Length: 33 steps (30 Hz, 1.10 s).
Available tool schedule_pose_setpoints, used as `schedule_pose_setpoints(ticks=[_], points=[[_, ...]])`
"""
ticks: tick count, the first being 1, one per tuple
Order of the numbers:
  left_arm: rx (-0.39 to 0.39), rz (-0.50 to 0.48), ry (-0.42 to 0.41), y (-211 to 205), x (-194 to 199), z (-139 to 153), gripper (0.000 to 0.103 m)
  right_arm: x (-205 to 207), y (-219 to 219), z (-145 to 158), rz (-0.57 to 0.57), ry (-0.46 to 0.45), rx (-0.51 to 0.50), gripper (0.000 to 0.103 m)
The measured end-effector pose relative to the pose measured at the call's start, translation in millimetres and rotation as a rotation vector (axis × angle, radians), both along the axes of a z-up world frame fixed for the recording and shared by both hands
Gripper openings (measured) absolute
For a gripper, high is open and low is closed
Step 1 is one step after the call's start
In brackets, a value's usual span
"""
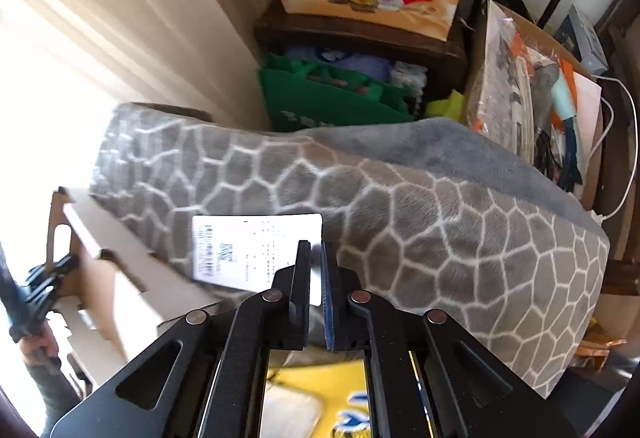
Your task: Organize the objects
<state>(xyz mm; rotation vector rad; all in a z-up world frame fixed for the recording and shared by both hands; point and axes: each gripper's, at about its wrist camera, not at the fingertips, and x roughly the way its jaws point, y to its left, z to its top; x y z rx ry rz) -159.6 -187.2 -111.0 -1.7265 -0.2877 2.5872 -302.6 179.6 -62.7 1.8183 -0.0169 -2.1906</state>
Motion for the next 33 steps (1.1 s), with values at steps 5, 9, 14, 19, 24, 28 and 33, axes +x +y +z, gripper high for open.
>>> schedule_pose_setpoints(ticks=[5,9,14,19,24,28,33], points=[[-0.001,0.004,-0.002,1,-2,0,0.005,16,-18,32,0.030,0.047,-0.028,0.002],[-0.005,0.013,-0.002,1,-2,-1,0.005,31,-42,52,0.076,0.103,0.036,0.002],[0.012,0.026,-0.007,-1,-2,-1,0.005,40,-61,67,0.067,0.188,0.128,0.000],[-0.002,0.025,-0.011,0,-3,-1,0.005,39,-57,72,0.057,0.180,0.127,0.000],[0.004,0.025,-0.012,0,-4,-1,0.005,20,-36,37,-0.034,0.092,0.130,0.035],[0.006,0.019,-0.012,0,-3,0,0.005,3,-15,1,-0.089,0.015,0.145,0.037],[0.004,0.015,-0.008,-1,-3,0,0.005,-6,2,-31,-0.094,-0.088,0.085,0.037]])
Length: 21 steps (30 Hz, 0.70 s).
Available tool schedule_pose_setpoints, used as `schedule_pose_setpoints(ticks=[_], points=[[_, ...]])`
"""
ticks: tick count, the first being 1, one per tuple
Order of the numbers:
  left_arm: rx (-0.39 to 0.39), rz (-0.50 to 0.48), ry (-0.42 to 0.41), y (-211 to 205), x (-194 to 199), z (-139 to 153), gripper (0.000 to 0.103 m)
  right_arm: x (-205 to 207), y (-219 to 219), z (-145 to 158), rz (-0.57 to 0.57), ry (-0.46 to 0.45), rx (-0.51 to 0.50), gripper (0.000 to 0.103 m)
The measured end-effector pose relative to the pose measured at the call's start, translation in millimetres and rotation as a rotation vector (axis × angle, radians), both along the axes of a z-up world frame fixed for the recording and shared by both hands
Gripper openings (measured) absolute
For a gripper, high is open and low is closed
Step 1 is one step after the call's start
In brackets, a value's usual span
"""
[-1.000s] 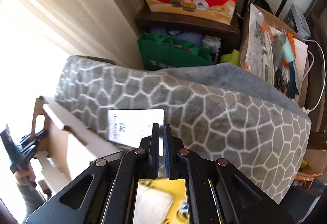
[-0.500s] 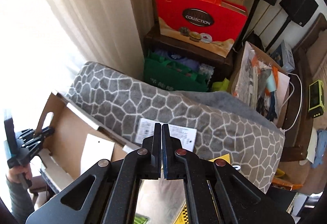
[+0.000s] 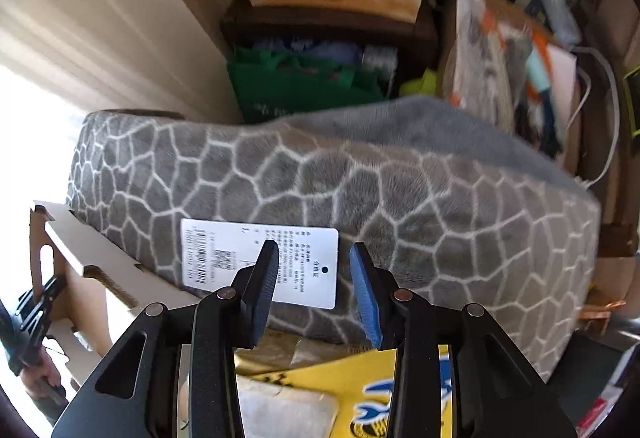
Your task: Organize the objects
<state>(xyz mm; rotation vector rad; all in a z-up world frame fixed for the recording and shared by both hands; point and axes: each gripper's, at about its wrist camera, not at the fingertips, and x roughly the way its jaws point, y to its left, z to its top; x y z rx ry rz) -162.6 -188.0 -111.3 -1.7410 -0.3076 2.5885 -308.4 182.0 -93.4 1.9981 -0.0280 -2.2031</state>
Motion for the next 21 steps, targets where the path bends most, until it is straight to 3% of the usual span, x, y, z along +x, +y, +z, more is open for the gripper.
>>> schedule_pose_setpoints(ticks=[3,4,5,6,12,21], points=[[0.000,0.000,0.002,0,0,0,0.005,1,2,-9,0.007,-0.027,-0.020,0.038],[-0.002,0.000,0.002,1,0,0,0.005,1,1,-8,0.012,-0.014,-0.021,0.034],[-0.001,0.000,0.002,1,0,0,0.005,2,1,-8,0.014,-0.013,-0.030,0.028],[0.000,0.000,0.002,0,1,0,0.005,2,1,-8,0.012,-0.018,-0.049,0.011],[0.012,0.006,0.005,0,2,0,0.005,9,-13,6,0.028,0.017,-0.180,0.004],[-0.017,0.008,0.026,-5,14,8,0.005,20,-60,49,0.116,0.123,-0.101,0.001]])
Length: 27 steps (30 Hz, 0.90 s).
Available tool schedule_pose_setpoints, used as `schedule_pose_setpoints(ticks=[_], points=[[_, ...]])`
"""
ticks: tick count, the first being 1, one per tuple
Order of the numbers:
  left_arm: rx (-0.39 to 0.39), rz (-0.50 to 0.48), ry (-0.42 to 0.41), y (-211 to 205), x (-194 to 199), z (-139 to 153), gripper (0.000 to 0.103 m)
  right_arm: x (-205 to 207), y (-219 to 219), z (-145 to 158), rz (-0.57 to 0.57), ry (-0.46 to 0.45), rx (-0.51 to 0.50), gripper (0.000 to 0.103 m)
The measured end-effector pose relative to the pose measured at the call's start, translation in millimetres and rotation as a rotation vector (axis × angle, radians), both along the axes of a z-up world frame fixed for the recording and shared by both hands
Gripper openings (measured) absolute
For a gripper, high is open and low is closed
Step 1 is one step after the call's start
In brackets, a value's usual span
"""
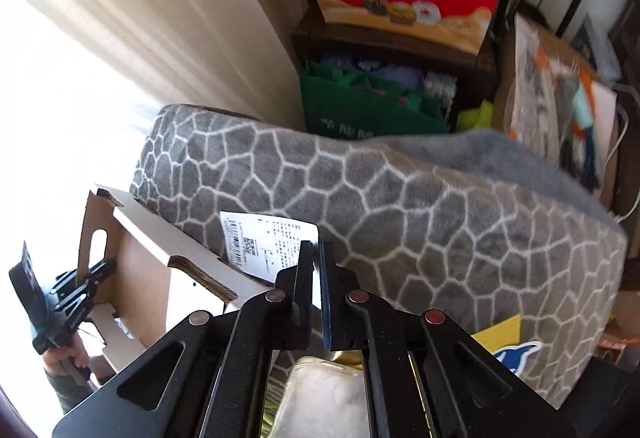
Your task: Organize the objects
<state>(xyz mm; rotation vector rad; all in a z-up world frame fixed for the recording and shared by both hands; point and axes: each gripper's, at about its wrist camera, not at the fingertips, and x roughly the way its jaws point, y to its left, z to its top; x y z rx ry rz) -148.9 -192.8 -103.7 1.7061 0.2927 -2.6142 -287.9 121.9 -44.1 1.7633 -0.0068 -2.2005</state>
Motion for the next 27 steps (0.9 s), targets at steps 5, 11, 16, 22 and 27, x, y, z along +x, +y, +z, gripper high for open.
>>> schedule_pose_setpoints(ticks=[5,11,16,22,27], points=[[-0.019,0.030,0.011,-19,13,11,0.005,3,-12,14,0.020,0.040,0.051,0.001],[-0.006,0.061,0.001,-32,21,7,0.005,16,-25,34,0.067,0.091,0.169,0.000],[0.012,0.061,-0.007,-29,17,1,0.005,28,-42,43,0.124,0.120,0.302,0.000],[0.036,0.065,-0.011,-30,14,-4,0.005,20,-39,30,0.083,0.072,0.256,0.005],[0.049,0.063,-0.016,-32,12,-6,0.005,0,-12,-2,-0.023,-0.004,0.236,0.046]])
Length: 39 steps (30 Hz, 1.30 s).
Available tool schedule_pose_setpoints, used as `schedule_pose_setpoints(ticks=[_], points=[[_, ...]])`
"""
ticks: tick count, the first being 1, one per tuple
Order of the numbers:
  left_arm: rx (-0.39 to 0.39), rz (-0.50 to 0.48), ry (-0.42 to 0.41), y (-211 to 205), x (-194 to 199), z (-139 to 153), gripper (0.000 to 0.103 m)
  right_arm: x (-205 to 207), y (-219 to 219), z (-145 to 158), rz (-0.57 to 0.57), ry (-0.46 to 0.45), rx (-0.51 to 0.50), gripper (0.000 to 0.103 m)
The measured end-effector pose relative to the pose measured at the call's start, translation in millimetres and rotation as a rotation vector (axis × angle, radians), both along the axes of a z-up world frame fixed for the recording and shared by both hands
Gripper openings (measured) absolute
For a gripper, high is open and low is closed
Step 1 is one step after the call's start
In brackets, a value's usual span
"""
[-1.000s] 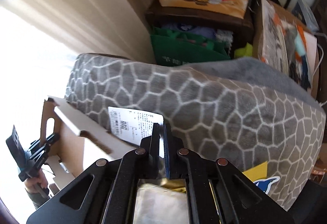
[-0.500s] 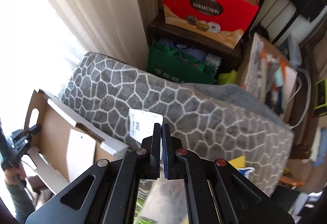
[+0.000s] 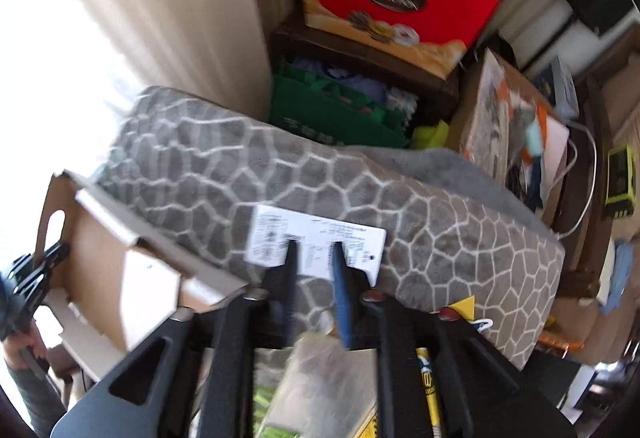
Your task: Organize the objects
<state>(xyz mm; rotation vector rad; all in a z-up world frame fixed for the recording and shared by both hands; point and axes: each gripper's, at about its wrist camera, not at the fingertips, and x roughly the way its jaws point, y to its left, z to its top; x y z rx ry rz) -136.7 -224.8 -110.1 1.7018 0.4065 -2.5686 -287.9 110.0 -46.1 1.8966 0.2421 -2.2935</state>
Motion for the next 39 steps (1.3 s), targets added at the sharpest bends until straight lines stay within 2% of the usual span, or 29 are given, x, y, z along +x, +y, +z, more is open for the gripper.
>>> schedule_pose_setpoints(ticks=[1,4,7,15,19,27,30,36,39], points=[[0.000,0.001,0.000,0,0,0,0.005,-4,7,-7,-0.028,-0.016,-0.004,0.056],[-0.004,-0.004,0.001,1,-1,-1,0.005,-10,24,-22,-0.079,-0.037,-0.027,0.054],[-0.010,-0.009,0.000,3,-2,-2,0.005,-7,39,-24,-0.102,-0.039,-0.053,0.054],[-0.010,-0.014,0.004,9,-4,-1,0.005,31,78,17,-0.102,0.060,-0.092,0.054],[-0.013,-0.023,0.007,15,-5,-2,0.005,58,93,25,-0.104,0.049,-0.146,0.056],[-0.015,-0.028,0.007,25,-9,-1,0.005,111,84,22,-0.100,0.031,-0.215,0.075],[-0.018,-0.033,0.005,31,-10,-1,0.005,123,73,21,-0.102,0.066,-0.189,0.084],[-0.023,-0.037,0.003,35,-12,-1,0.005,130,58,9,-0.151,0.041,-0.222,0.087],[-0.019,-0.036,0.003,35,-12,-1,0.005,129,51,3,-0.160,0.045,-0.181,0.087]])
